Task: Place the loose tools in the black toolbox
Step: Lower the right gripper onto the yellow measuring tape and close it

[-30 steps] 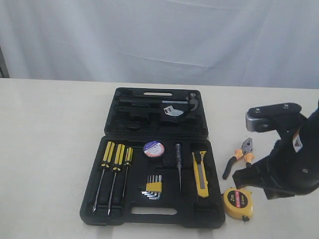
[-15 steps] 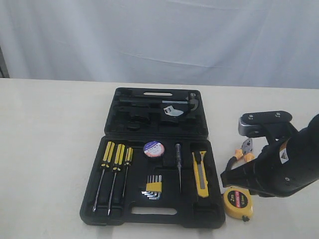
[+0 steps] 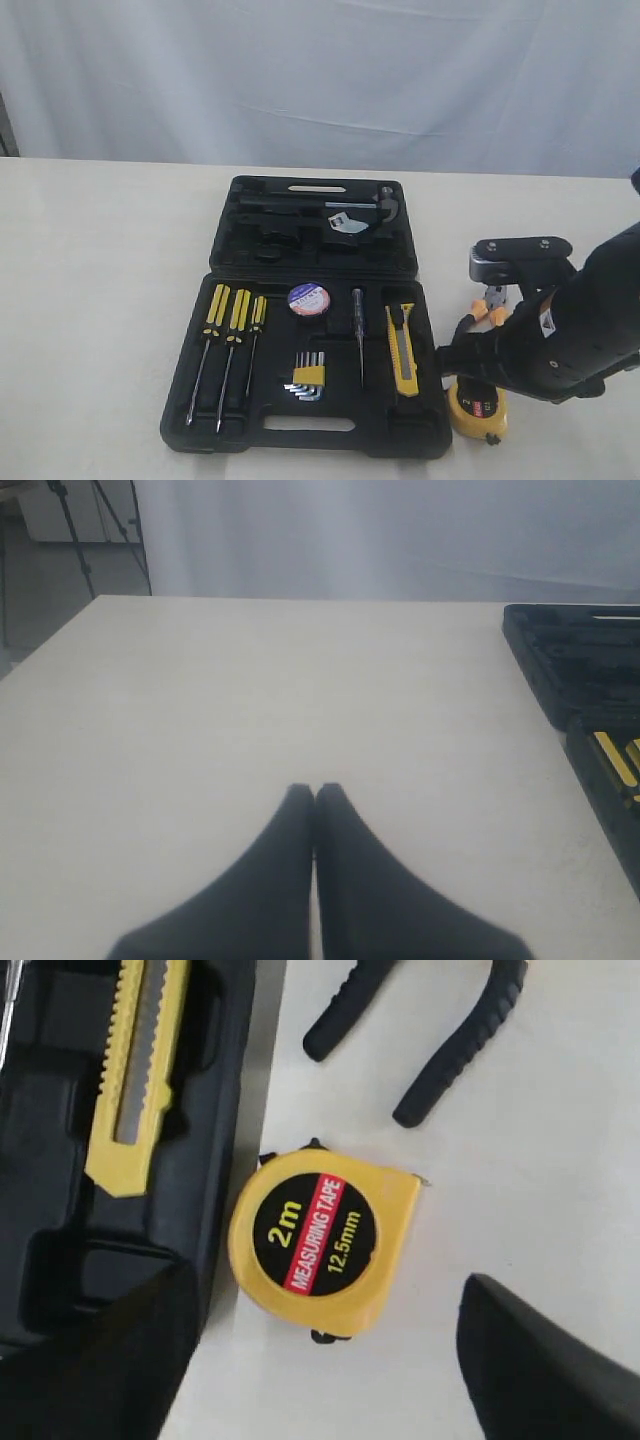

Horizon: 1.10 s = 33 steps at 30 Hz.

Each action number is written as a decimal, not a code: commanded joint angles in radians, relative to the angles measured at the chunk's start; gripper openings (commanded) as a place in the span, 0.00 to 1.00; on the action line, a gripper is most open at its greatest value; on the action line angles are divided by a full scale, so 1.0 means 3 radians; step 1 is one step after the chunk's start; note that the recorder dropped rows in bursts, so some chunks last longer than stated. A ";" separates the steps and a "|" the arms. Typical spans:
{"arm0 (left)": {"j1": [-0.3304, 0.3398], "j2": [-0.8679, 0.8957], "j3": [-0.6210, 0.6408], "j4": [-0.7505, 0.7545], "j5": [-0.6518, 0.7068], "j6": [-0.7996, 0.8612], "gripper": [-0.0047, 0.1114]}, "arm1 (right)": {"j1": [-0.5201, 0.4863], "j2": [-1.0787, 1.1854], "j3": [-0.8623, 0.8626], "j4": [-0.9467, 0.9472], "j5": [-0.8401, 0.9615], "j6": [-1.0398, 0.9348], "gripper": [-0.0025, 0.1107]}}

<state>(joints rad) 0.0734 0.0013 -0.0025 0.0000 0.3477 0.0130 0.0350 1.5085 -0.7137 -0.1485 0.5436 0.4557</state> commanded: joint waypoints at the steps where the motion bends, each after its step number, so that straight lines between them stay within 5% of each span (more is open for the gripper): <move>1: -0.0016 -0.0004 0.0008 0.0000 -0.0018 -0.0019 0.04 | -0.0018 0.0122 0.0006 -0.0034 -0.0231 0.0128 0.63; 9: -0.0016 -0.0004 0.0008 0.0000 -0.0018 -0.0019 0.04 | -0.0097 0.0499 0.0006 -0.0142 -0.0791 0.0567 0.63; 33: -0.0016 -0.0004 0.0008 0.0000 -0.0018 -0.0019 0.04 | -0.0253 0.0498 0.0006 -0.0151 -0.0586 0.0597 0.61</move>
<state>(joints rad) 0.0734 0.0013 -0.0025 0.0000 0.3477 0.0130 -0.0355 1.6553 -0.7137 -0.1807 0.3607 0.6303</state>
